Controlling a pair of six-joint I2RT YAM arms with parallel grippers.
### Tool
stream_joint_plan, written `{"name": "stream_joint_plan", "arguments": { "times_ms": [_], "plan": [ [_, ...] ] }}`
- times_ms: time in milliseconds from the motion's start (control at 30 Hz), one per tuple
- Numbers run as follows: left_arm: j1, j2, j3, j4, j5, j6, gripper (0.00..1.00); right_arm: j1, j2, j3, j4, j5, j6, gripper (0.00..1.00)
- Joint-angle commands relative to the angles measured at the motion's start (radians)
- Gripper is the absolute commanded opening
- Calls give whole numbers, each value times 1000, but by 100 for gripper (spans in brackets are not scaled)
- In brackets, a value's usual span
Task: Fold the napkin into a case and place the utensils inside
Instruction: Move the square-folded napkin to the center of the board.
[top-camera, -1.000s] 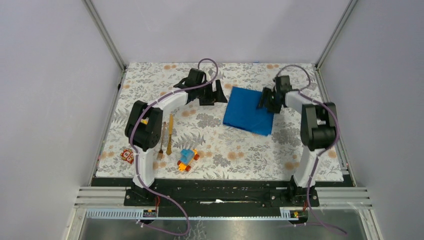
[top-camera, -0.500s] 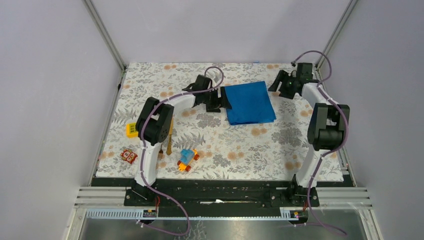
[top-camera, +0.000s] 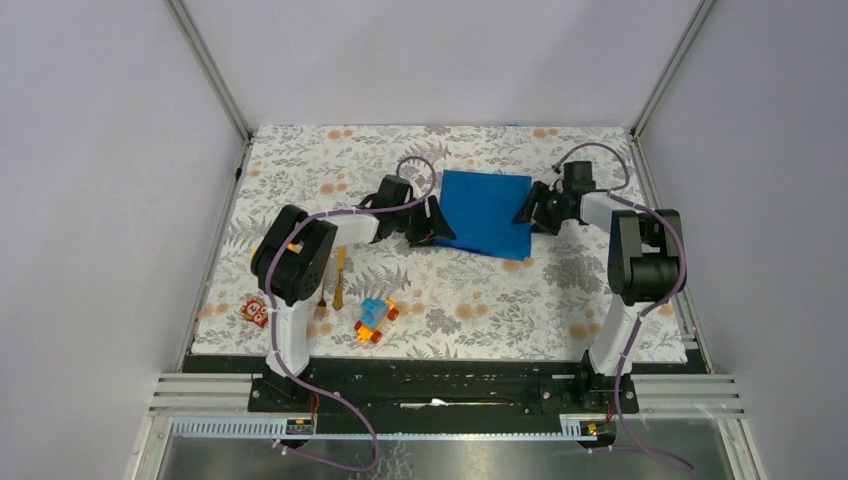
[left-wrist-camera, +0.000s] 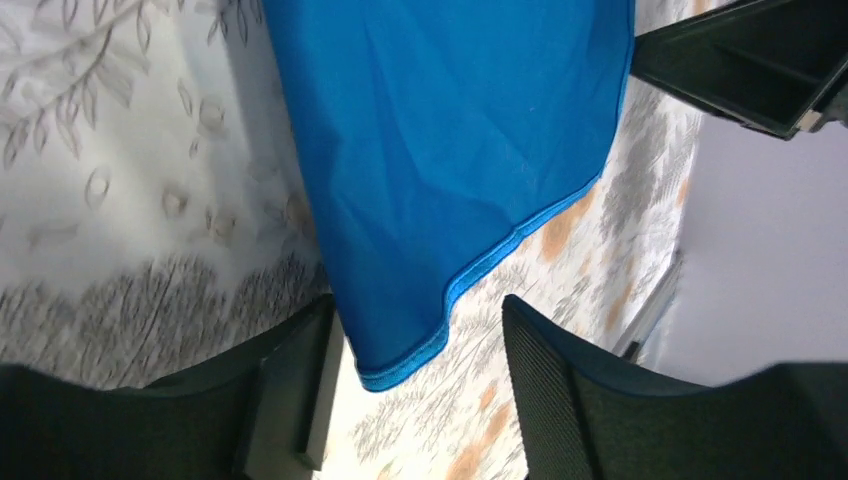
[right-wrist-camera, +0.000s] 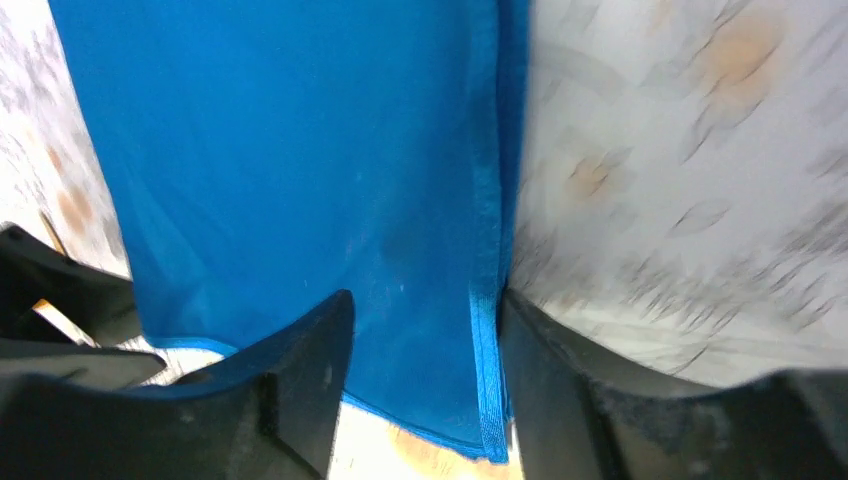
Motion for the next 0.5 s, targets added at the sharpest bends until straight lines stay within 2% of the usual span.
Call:
{"name": "stream_joint_plan", "arguments": {
  "times_ms": [0, 67, 133, 200, 267, 367, 467],
  "plan": [
    [5, -152, -138, -22, -54, 7, 73, 75, -151, -112, -81, 145, 72, 68],
    [14, -214, -171, -26, -45, 10, 79, 72, -206, -90, -165, 273, 73, 86],
    [28, -256, -194, -32, -37, 1, 81, 54, -236, -62, -246, 311, 82, 98],
    [52, -267, -201, -32, -14, -10, 80, 8, -258, -91, -245, 161, 142, 100],
    [75, -247, -181, -50, 6, -11, 75, -40, -267, -144, -210, -64, 217, 100],
    [89, -193, -132, -73, 58, -18, 71, -45, -338, -276, -84, -95, 338, 100],
    [85, -152, -149, 22, 112, -80, 66, -43, -414, -431, 85, -69, 478, 100]
  ]
}}
